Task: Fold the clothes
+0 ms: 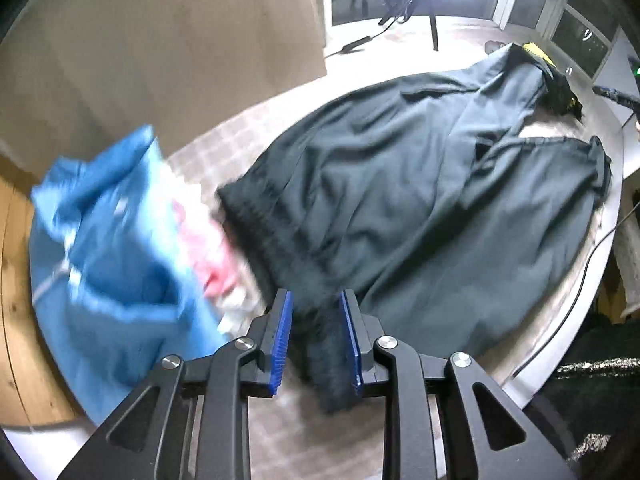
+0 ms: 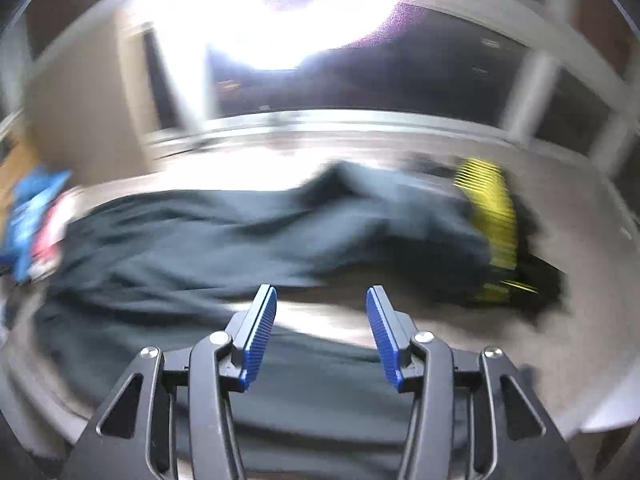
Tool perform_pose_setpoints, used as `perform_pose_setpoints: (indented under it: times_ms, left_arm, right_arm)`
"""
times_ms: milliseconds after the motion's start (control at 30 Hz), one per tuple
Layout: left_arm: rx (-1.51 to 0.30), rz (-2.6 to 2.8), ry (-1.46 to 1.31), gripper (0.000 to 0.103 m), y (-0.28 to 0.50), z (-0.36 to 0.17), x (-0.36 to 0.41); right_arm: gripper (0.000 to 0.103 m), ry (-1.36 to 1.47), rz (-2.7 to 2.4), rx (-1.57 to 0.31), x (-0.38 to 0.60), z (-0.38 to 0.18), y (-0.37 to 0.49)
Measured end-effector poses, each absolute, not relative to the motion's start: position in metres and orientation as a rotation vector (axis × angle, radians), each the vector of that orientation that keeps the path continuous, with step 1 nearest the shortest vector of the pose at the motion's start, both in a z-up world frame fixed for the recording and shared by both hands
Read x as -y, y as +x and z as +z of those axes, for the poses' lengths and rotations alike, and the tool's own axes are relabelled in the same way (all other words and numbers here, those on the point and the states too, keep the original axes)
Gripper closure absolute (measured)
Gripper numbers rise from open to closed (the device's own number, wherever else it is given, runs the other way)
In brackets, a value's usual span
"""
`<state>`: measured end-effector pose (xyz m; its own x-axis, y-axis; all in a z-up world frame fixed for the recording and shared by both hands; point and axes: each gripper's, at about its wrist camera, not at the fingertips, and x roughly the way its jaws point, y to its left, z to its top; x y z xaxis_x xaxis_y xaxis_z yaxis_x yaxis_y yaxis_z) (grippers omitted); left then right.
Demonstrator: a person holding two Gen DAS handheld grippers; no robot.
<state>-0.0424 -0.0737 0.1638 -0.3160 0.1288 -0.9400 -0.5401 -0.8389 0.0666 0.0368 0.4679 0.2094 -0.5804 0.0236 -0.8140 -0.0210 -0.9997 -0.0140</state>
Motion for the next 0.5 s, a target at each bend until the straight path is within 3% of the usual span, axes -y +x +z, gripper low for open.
perform_pose_setpoints:
  times_ms: [200, 400, 500]
  left_arm:
    - [-0.464, 2.201, -1.494, 0.079, -0.068, 0.164, -0.007]
    - [-0.472, 2.177, -1.547, 0.079, -0.095, 0.146, -0.063]
    - [-0.479, 2.175, -1.577, 0.079, -0.105, 0.140, -0.071]
  right_arm:
    - [0.056, -1.438, 2.697, -0.202, -0.558, 0.141, 0.013]
    - [0.049, -1.511, 2.715, 0.112, -0.522, 0.091, -0.028]
    - [0.049, -1.445, 2.616, 0.374, -0.510, 0.076, -0.043]
